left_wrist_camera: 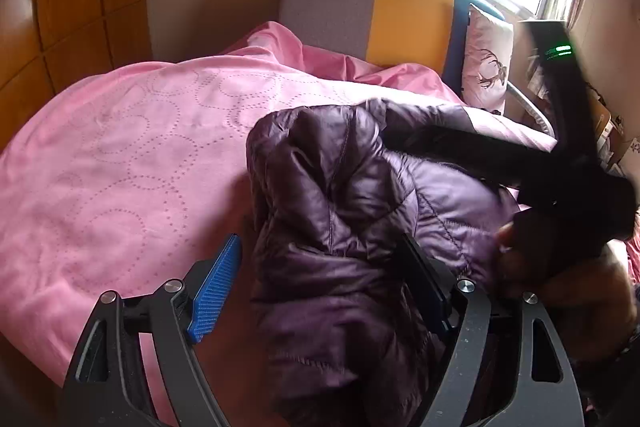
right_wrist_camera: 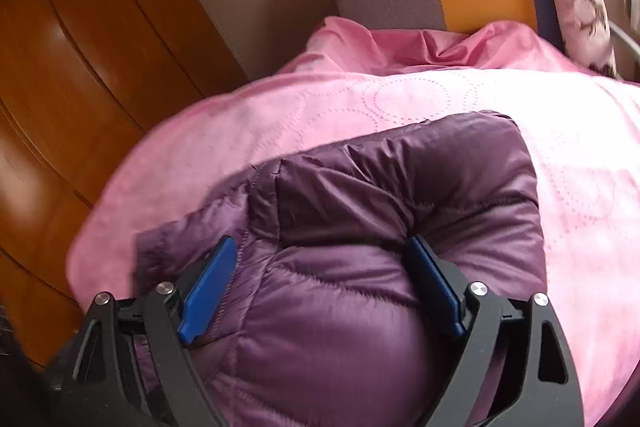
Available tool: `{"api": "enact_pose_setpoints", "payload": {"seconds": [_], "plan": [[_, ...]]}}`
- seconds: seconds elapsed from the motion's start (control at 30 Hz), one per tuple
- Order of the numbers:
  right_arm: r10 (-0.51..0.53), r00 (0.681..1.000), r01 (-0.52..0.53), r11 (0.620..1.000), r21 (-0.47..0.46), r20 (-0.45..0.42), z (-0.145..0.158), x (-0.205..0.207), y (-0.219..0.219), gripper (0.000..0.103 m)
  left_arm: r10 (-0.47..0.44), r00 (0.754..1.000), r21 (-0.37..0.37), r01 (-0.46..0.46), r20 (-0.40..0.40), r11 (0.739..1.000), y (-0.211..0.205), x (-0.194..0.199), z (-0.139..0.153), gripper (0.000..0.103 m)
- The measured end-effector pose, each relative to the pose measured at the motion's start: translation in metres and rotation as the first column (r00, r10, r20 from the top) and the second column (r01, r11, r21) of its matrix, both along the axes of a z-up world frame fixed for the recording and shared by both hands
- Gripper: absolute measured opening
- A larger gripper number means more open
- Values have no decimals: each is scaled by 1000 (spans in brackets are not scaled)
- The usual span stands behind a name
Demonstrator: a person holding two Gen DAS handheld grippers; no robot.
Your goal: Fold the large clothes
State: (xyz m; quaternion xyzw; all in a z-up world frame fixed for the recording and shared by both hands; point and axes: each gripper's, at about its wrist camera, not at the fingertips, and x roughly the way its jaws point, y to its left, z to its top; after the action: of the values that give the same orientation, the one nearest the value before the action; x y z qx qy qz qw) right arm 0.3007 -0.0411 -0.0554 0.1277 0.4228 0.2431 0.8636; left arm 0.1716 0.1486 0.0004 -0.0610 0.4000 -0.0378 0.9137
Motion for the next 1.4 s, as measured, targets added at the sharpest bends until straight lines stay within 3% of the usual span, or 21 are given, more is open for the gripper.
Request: {"api": "enact_pose_setpoints", "payload": {"seconds": [0.07,0.2,0.57,0.73,0.93,1.0,1.13,1.23,1.3,1.4], "plan": [[-8,1000,8,997,71,-5,10,-7,-25,91,1,1000,3,-1,1,1000,0,0,0,78],[-34,999,34,992,121,-5,17,-25,-74,97,1,1000,18,-1,14,1000,0,-4,-1,82],[-59,995,71,983,168,-78,-4,-72,-144,101,7,1000,-3,-7,22,1000,4,-10,-8,89],[-1,995,15,989,149,-97,-16,-93,-133,101,-7,1000,-85,7,4,996,19,-7,-18,94],[132,983,-111,982,155,-130,-37,-110,-104,101,-52,996,-249,34,-66,968,45,4,-45,93],[159,978,-134,974,181,-132,-37,-107,-104,101,-92,994,-307,67,-66,949,52,4,-53,83],[172,974,-127,953,275,-145,-34,-84,-116,101,-129,990,-417,95,-53,904,62,5,-65,81],[187,957,-88,915,393,-221,-48,-52,-120,101,-152,987,-502,106,-52,859,66,9,-77,81],[201,943,-73,904,421,-266,-60,-33,-114,101,-169,984,-570,111,-50,814,70,11,-87,81],[250,931,-114,891,439,-265,-62,-23,-104,100,-193,981,-623,133,-29,770,70,12,-93,77]]}}
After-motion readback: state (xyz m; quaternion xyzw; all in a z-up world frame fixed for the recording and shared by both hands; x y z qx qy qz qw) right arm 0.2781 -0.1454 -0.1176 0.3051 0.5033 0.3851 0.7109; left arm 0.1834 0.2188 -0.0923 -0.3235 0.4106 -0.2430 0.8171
